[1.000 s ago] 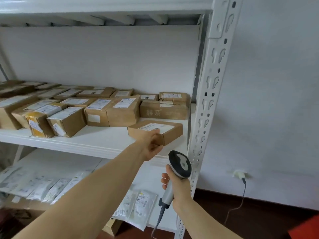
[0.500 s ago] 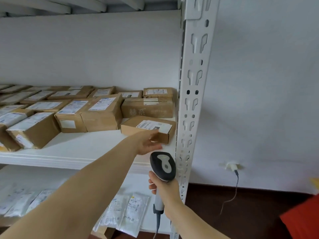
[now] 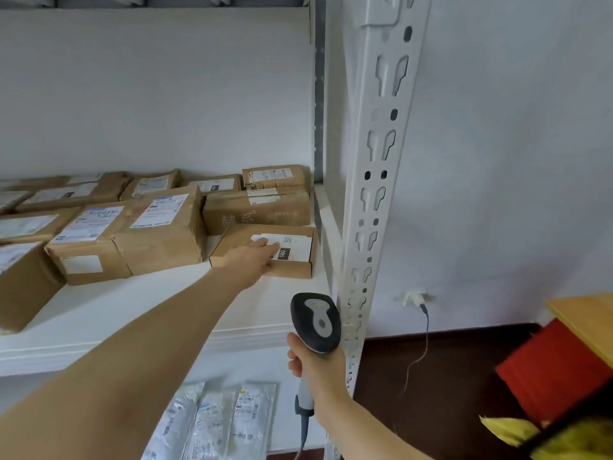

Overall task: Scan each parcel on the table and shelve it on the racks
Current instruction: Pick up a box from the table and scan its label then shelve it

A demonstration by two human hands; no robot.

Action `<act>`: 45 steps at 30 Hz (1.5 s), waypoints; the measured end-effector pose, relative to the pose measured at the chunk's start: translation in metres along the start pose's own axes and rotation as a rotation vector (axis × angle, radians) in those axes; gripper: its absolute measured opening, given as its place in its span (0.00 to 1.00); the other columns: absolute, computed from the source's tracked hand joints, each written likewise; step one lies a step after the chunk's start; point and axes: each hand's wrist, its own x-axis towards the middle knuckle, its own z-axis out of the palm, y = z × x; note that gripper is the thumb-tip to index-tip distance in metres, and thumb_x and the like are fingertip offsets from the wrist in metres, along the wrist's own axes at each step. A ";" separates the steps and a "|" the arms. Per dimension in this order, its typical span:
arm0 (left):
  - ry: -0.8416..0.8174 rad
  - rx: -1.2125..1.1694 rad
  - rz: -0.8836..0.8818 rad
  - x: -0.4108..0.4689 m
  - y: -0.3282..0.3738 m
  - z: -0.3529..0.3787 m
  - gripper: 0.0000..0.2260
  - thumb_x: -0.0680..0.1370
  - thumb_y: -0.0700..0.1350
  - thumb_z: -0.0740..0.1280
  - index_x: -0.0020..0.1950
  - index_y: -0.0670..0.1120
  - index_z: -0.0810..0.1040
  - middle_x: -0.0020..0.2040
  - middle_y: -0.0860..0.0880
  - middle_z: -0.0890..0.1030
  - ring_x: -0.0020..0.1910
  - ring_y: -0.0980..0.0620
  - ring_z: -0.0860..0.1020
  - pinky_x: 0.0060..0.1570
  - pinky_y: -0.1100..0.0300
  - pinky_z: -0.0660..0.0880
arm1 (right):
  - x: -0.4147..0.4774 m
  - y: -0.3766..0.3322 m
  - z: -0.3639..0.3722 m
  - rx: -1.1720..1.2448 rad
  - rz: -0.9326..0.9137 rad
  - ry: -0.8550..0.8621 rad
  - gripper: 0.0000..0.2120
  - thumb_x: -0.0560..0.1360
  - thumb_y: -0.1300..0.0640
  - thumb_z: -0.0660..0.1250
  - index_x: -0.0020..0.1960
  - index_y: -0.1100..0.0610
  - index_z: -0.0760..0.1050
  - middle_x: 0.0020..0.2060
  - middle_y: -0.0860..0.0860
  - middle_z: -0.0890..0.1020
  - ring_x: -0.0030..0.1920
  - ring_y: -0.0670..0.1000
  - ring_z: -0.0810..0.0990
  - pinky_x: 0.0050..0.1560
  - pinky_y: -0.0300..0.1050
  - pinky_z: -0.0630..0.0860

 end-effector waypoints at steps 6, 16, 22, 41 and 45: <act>-0.006 -0.240 -0.096 0.017 0.002 -0.007 0.29 0.75 0.58 0.65 0.71 0.45 0.64 0.69 0.43 0.67 0.61 0.43 0.73 0.58 0.48 0.74 | -0.001 0.005 0.011 0.007 -0.021 0.112 0.06 0.71 0.65 0.74 0.47 0.64 0.79 0.26 0.51 0.78 0.25 0.47 0.73 0.31 0.39 0.73; -0.008 -0.054 -0.120 0.035 0.039 0.004 0.41 0.72 0.72 0.58 0.77 0.48 0.57 0.76 0.43 0.59 0.75 0.37 0.54 0.70 0.34 0.54 | -0.002 0.004 0.013 -0.005 -0.050 0.162 0.04 0.72 0.65 0.73 0.42 0.61 0.78 0.25 0.50 0.78 0.25 0.47 0.72 0.29 0.39 0.71; -0.055 -0.032 -0.044 0.035 0.030 0.002 0.43 0.71 0.71 0.60 0.78 0.48 0.53 0.78 0.43 0.56 0.75 0.36 0.54 0.70 0.36 0.57 | -0.002 0.006 0.018 -0.003 -0.067 0.198 0.03 0.71 0.66 0.73 0.42 0.63 0.78 0.26 0.51 0.78 0.26 0.48 0.73 0.29 0.38 0.71; 0.125 -0.015 0.168 0.047 0.003 0.010 0.29 0.74 0.31 0.66 0.73 0.44 0.63 0.66 0.43 0.66 0.64 0.43 0.69 0.60 0.52 0.74 | -0.004 0.008 0.025 0.005 -0.101 0.275 0.05 0.71 0.67 0.73 0.41 0.61 0.78 0.26 0.52 0.78 0.26 0.49 0.72 0.29 0.38 0.73; 0.115 -0.052 0.188 0.052 0.002 0.012 0.32 0.74 0.32 0.66 0.76 0.46 0.60 0.69 0.43 0.65 0.67 0.43 0.67 0.63 0.53 0.71 | -0.006 0.010 0.026 -0.008 -0.121 0.290 0.04 0.72 0.65 0.73 0.42 0.59 0.78 0.28 0.53 0.79 0.29 0.49 0.74 0.35 0.42 0.76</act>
